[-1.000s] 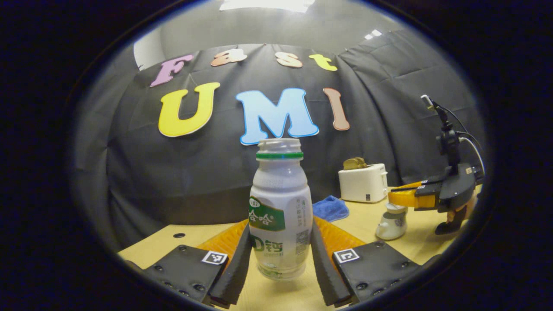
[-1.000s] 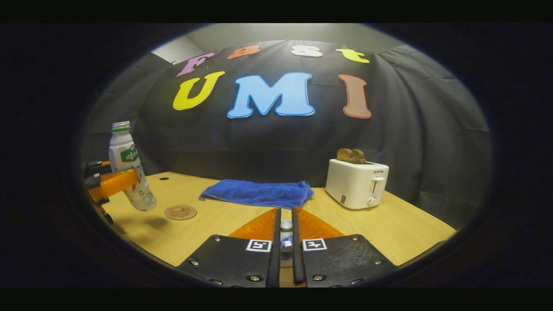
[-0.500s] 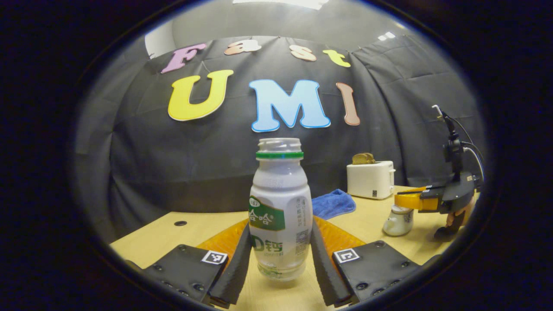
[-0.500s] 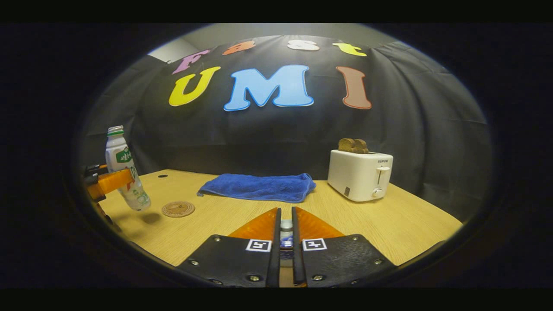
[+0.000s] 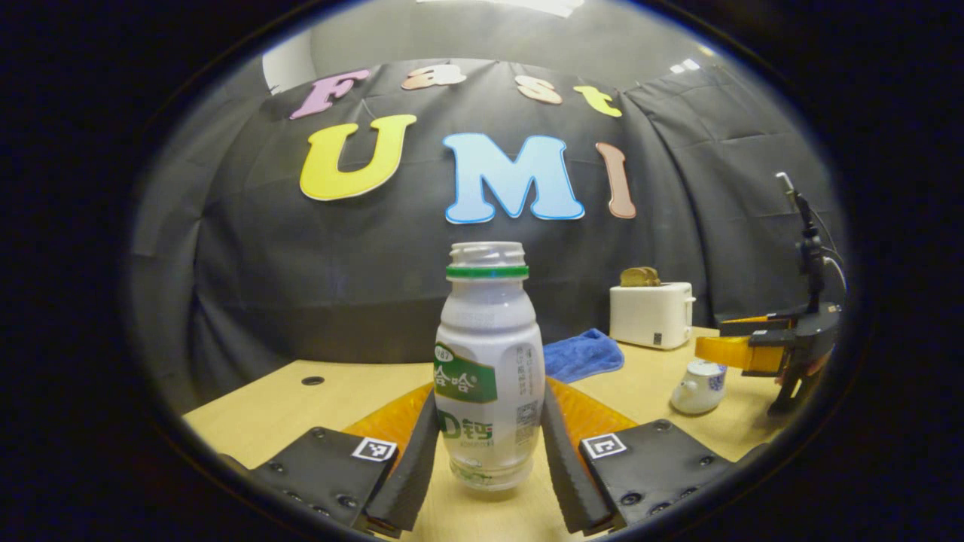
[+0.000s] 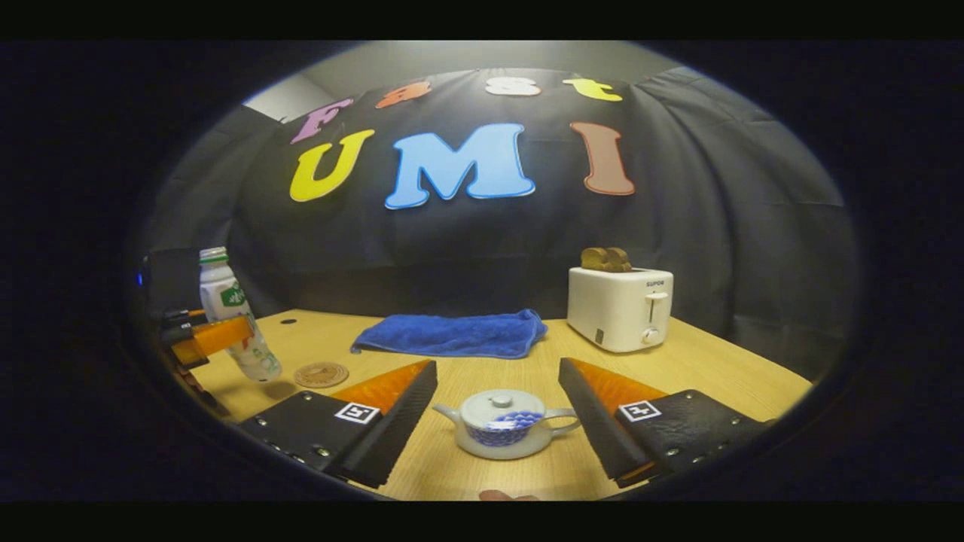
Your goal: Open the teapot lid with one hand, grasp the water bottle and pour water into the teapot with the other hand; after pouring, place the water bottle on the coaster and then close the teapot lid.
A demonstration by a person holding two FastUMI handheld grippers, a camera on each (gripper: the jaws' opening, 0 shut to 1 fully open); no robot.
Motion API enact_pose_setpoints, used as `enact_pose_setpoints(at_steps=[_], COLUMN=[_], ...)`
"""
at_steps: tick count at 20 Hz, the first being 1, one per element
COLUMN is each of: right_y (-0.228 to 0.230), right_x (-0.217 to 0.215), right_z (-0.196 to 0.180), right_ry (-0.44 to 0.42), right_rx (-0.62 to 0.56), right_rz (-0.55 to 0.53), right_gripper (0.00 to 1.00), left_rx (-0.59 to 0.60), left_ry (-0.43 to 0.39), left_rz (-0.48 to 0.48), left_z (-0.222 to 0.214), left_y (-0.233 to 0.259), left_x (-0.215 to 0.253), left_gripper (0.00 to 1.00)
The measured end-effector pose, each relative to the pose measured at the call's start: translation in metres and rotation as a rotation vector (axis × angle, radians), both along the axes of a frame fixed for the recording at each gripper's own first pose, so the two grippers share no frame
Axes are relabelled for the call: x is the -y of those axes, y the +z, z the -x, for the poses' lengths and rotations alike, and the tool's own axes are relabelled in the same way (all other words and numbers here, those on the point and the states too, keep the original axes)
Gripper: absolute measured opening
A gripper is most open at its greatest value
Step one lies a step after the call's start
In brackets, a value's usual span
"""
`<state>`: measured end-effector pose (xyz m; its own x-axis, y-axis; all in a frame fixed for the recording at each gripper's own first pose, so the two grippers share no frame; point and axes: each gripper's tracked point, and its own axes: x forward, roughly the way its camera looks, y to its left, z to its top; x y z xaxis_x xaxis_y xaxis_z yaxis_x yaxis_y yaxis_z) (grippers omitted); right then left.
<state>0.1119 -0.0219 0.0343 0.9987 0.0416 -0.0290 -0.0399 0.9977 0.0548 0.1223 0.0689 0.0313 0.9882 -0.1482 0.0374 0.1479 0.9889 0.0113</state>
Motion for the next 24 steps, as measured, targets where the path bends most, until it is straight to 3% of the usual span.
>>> enact_pose_setpoints(at_steps=[1,2,5,6,9,11,12,17,19,21,24], right_y=[0.005,0.007,0.003,0.003,-0.003,-0.011,-0.013,-0.021,-0.024,-0.029,-0.031], right_x=[-0.005,-0.011,-0.036,-0.042,-0.050,-0.055,-0.055,-0.049,-0.049,-0.052,-0.054], right_z=[0.012,0.023,0.054,0.060,0.065,0.063,0.061,0.055,0.053,0.052,0.053], right_ry=[0.005,0.014,0.061,0.071,0.090,0.115,0.119,0.112,0.114,0.124,0.132], right_rx=[0.020,0.035,0.066,0.086,0.113,0.096,0.082,0.041,0.029,0.012,0.005], right_rz=[-0.011,-0.014,0.024,0.050,0.130,0.120,0.109,0.051,0.040,0.048,0.059], right_gripper=[0.99,0.99,0.99,0.99,0.99,0.99,0.99,0.99,0.99,0.99,0.99], left_rx=[0.002,0.006,-0.071,-0.083,-0.100,-0.112,-0.116,-0.124,-0.122,-0.122,-0.139], left_ry=[0.001,0.006,0.018,0.012,0.000,-0.006,-0.018,-0.024,-0.019,-0.025,-0.024], left_rz=[0.011,0.008,0.057,0.081,0.048,0.023,0.031,0.055,0.064,0.064,0.046], left_z=[-0.005,-0.012,-0.047,-0.057,-0.085,-0.094,-0.096,-0.103,-0.104,-0.103,-0.099], left_y=[0.002,0.004,-0.007,-0.006,-0.018,-0.028,-0.030,-0.040,-0.041,-0.043,-0.050], left_x=[-0.003,-0.007,-0.014,-0.014,-0.007,-0.001,0.003,0.004,0.003,0.005,0.010], left_gripper=[0.74,0.81,0.74,0.81,0.81,0.68,0.81,0.81,0.75,0.75,0.92])
